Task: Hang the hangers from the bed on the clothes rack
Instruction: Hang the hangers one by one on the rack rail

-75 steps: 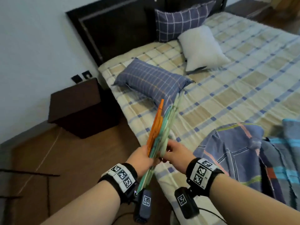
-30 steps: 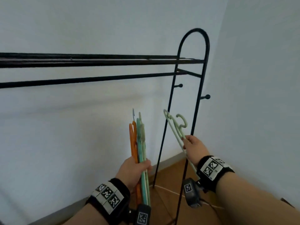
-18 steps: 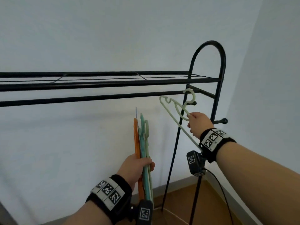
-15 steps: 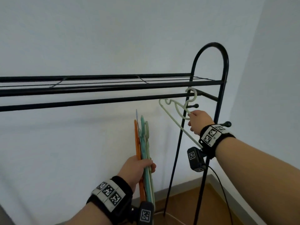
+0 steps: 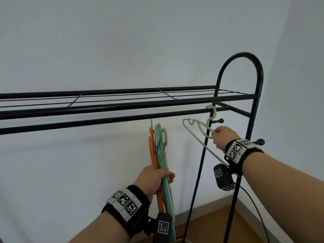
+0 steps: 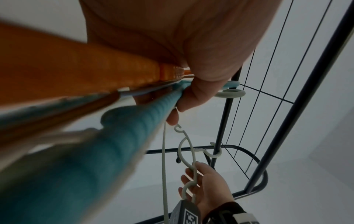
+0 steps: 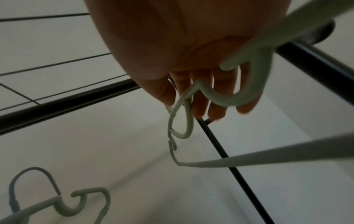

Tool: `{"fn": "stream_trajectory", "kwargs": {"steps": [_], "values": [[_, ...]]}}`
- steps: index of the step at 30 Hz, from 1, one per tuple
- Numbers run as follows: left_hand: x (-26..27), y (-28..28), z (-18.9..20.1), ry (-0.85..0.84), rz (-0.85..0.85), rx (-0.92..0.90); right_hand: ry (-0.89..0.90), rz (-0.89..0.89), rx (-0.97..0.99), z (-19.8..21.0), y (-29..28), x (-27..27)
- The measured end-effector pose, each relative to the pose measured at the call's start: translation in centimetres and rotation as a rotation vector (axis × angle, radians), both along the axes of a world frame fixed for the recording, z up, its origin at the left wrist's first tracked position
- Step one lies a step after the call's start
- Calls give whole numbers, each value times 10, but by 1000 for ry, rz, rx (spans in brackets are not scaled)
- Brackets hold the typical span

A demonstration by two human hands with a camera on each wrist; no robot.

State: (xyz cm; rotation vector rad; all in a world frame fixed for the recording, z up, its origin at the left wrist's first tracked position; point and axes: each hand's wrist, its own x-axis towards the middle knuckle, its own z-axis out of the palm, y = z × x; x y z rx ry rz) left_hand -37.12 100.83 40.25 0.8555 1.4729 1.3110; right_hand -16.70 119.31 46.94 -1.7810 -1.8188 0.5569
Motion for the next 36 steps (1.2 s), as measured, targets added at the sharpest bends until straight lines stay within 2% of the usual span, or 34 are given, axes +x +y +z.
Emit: {"fn": "stream_trajectory", "kwargs": {"steps": [4,7,11,14,18,26,31,36], "values": [[-1,3,6,-16,-54,26,97,-73,294,10,-22,6],[1,4,8,-40,-99,51,150,94,387,24,-50,-12],[3,5,8,-72,-136,63,13,390,171,22,-92,-49],[4,2,10,-113,-155,77,4,510,36,4,-109,-68],[0,-3,10,-97,-196,104,79,504,-2,-15,-115,-80],[-6,-10,12,-47,-238,170,424,511,-94,-22,-115,-84],[-9,-11,15,-47,-177,164,560,442,-49,-22,-114,-82],[-13,-13,12,-14,-133,139,575,360,72,-18,-107,-70]]}}
